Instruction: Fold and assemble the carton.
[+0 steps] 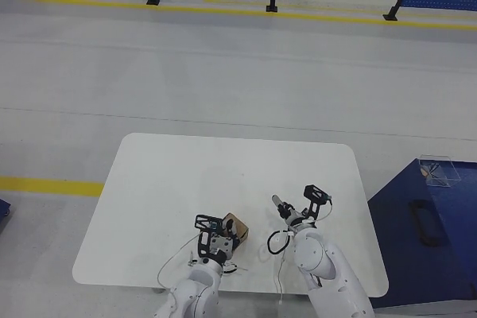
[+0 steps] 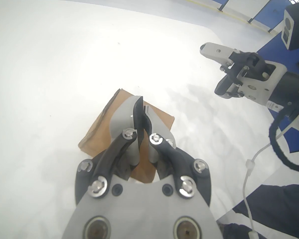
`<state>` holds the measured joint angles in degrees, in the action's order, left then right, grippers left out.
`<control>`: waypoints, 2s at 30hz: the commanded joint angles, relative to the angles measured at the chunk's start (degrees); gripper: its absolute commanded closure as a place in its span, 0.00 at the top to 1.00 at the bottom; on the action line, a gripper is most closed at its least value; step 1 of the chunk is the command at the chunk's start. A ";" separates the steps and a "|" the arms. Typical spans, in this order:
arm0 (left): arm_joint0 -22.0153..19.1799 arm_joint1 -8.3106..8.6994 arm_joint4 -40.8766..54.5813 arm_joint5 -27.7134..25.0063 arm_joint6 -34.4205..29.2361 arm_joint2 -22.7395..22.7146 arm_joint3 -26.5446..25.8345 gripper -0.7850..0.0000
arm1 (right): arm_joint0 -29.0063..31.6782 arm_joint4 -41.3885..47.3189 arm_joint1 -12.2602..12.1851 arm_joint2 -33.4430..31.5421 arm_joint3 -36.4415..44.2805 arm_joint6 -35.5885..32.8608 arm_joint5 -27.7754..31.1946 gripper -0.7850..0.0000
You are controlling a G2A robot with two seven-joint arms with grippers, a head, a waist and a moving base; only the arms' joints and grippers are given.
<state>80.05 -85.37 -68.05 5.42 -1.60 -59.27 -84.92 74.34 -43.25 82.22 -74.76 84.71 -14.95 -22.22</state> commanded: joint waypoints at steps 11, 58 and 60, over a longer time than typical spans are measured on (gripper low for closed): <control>1.19 -0.15 4.61 -3.15 3.92 -0.07 -0.74 0.00 | 0.00 0.00 0.00 0.00 0.00 0.00 0.00 1.00; 4.87 -1.90 10.56 0.50 26.50 2.59 -1.50 1.00 | 0.00 0.00 0.00 0.00 0.00 0.00 0.00 1.00; 4.87 -1.90 10.56 0.50 26.50 2.59 -1.50 1.00 | 0.00 0.00 0.00 0.00 0.00 0.00 0.00 1.00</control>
<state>84.92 -87.27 -57.48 5.93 24.91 -56.68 -86.41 74.34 -43.25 82.22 -74.76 84.71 -14.95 -22.22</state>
